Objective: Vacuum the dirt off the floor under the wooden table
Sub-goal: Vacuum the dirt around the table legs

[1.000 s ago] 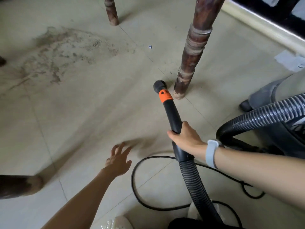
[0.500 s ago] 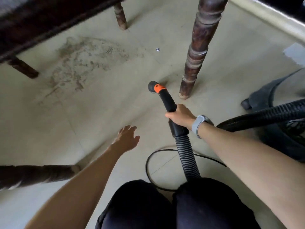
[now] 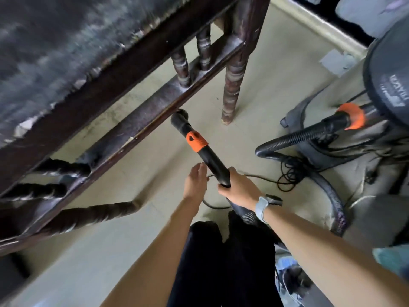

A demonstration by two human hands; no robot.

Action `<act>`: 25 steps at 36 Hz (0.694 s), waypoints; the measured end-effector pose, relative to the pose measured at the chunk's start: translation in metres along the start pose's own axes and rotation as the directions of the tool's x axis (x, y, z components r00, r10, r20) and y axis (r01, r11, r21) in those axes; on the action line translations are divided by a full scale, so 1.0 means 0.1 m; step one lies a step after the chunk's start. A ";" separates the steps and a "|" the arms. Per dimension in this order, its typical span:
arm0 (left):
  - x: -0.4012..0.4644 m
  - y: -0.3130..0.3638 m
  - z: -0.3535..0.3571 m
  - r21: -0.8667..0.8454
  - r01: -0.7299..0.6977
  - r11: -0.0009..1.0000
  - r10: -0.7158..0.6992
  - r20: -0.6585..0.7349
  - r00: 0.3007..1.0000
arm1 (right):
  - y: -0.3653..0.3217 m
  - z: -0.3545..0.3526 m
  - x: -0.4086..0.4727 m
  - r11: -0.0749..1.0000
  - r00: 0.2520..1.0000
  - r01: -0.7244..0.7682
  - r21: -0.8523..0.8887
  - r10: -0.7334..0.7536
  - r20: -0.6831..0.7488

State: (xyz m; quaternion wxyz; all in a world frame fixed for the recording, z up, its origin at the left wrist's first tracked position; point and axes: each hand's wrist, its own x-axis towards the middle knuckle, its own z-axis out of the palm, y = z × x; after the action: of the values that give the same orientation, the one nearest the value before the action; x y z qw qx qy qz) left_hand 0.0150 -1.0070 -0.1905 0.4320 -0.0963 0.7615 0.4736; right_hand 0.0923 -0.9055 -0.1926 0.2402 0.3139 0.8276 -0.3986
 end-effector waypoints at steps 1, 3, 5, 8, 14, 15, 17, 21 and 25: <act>-0.12 0.05 -0.02 -0.042 0.010 0.999 -0.010 0.003 1.000 | -0.05 -0.01 -0.14 1.000 1.000 0.003 -0.012 -0.002 0.009; -0.35 0.12 -0.08 -0.086 0.046 0.995 -0.044 0.024 0.999 | -0.16 -0.02 -0.43 0.998 0.999 -0.001 -0.066 0.004 0.039; -0.57 0.14 -0.17 -0.127 0.107 0.986 -0.101 0.050 0.994 | -0.26 -0.01 -0.71 0.992 0.997 -0.006 -0.126 0.016 0.073; -0.90 0.07 -0.31 -0.168 0.225 0.960 -0.216 0.071 0.974 | -0.40 0.07 -1.12 0.979 0.993 0.003 -0.203 0.021 0.115; -1.60 -0.26 -0.67 -0.458 0.374 0.807 -0.385 0.072 0.920 | -0.67 0.35 -1.89 0.961 0.979 0.087 -0.262 -0.034 0.200; -1.73 -0.34 -0.74 -0.480 0.376 0.793 -0.397 0.060 0.916 | -0.71 0.41 -1.99 0.954 0.974 0.110 -0.278 -0.047 0.223; -1.96 -0.50 -0.90 -0.499 0.378 0.780 -0.423 0.026 0.906 | -0.77 0.56 -2.17 0.940 0.960 0.167 -0.297 -0.087 0.265; -2.42 -0.87 -1.23 -0.557 0.385 0.736 -0.472 -0.014 0.882 | -0.90 0.88 -2.51 0.926 0.930 0.243 -0.289 -0.138 0.341; -2.80 -1.07 -1.59 -0.639 0.328 0.696 -0.458 -0.043 0.888 | -1.11 1.21 -2.80 0.890 0.906 0.322 -0.323 -0.191 0.377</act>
State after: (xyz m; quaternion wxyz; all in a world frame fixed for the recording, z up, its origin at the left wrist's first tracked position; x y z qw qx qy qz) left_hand 0.1548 -1.2653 -0.0210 0.3896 -0.4396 0.5652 0.5793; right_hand 0.2242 -1.1495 -0.0232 0.3775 0.0754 0.8701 -0.3078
